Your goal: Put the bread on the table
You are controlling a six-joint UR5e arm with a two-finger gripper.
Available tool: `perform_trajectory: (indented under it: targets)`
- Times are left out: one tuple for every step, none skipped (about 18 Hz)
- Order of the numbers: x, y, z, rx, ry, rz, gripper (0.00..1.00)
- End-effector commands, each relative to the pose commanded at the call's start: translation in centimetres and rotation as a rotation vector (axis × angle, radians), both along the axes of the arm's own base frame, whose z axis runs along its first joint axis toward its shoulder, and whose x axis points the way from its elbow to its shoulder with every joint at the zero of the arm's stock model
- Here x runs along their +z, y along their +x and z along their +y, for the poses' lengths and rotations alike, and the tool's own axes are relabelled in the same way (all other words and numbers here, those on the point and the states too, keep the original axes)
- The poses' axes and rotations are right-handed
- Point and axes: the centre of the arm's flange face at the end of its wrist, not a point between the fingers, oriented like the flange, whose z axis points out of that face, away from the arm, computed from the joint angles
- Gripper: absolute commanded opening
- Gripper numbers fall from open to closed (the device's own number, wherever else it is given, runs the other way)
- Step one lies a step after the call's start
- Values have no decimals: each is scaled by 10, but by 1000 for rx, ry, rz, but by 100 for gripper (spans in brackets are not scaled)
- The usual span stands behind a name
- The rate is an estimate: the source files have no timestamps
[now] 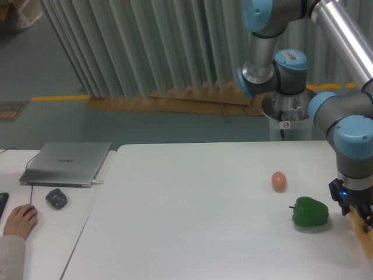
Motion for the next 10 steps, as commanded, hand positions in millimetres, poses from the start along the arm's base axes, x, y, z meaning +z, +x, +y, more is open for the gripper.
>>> perform_trajectory:
  targets:
    - [2,0,0,-2,4,5,100]
    - [3,0,1,0,6,9,100]
    - [4,1,3,0,11,18,100]
    - [6,-2,2,-1,6,29,100]
    - [12,-1,1,-3,8,39,100]
    - [17,1,-1,-2,16,40,100]
    - [19,5,-2,-11,18,42,100]
    - [26,12,1,-32,24,46,100]
    - [35,18,1,-46,36,45,100]
    - [37,24,2,-51,54,31,100]
